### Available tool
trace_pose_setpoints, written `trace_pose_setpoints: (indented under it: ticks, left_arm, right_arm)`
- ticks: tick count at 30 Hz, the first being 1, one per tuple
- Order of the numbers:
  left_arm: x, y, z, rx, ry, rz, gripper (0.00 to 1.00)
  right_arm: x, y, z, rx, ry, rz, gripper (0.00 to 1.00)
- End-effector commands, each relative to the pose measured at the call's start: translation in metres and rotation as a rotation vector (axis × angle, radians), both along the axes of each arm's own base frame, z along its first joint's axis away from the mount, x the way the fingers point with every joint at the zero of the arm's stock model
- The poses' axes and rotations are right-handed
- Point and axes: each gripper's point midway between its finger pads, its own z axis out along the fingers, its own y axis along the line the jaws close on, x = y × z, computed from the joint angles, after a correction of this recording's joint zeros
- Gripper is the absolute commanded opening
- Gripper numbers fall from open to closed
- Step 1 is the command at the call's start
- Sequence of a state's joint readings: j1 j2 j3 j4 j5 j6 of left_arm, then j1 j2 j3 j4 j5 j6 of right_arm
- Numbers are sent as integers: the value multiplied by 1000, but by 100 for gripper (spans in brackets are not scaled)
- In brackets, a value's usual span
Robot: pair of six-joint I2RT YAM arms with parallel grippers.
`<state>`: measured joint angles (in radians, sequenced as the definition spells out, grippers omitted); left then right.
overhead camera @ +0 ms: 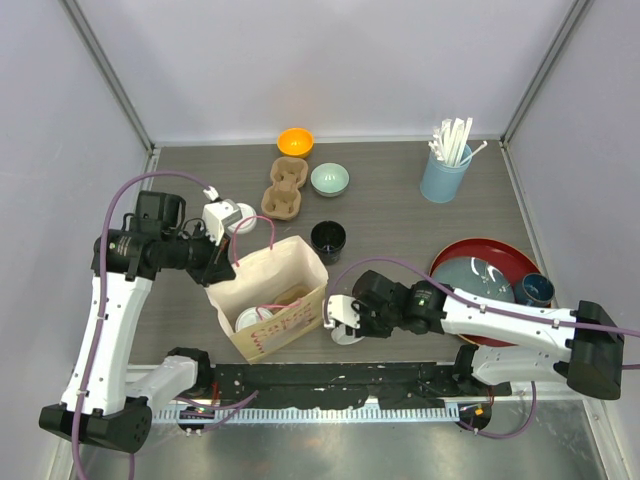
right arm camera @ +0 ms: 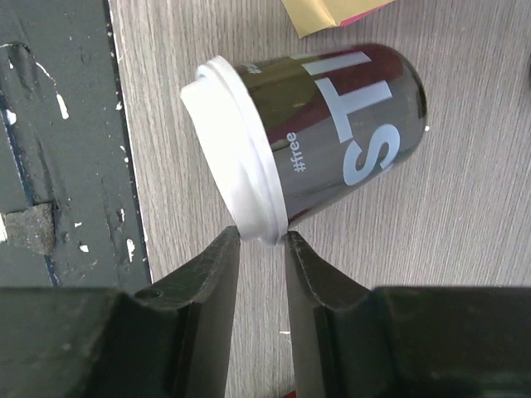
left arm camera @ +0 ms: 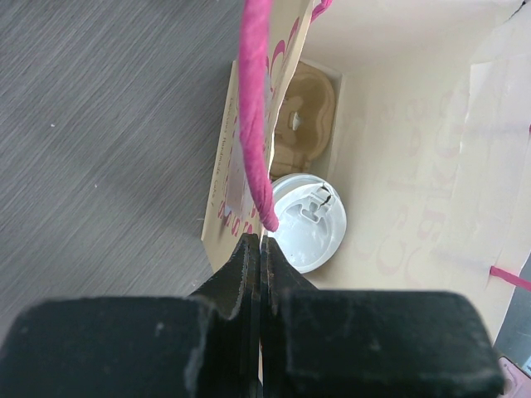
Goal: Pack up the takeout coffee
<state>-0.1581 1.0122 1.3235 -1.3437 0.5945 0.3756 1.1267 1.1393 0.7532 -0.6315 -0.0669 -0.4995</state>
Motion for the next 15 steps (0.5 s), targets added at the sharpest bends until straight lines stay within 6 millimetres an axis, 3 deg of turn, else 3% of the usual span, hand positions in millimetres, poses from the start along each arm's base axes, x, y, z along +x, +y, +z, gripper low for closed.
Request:
trace_pose_setpoints:
  ticks: [1, 2, 11, 14, 15]
  left_arm:
    - [-10, 0, 4, 1, 8, -20, 0]
    - [-10, 0, 4, 0, 10, -21, 0]
    - [-12, 1, 6, 6, 7, -26, 0]
    - [-13, 1, 5, 6, 10, -26, 0]
    - [-14, 1, 5, 7, 8, -28, 0]
  right_arm:
    - [5, 12, 6, 77, -23, -34, 38]
    - [7, 17, 8, 100, -25, -47, 45]
    - [32, 28, 18, 142, -105, -167, 68]
    - [31, 27, 23, 149, -134, -134, 71]
    - [19, 36, 35, 212, -172, -6, 72]
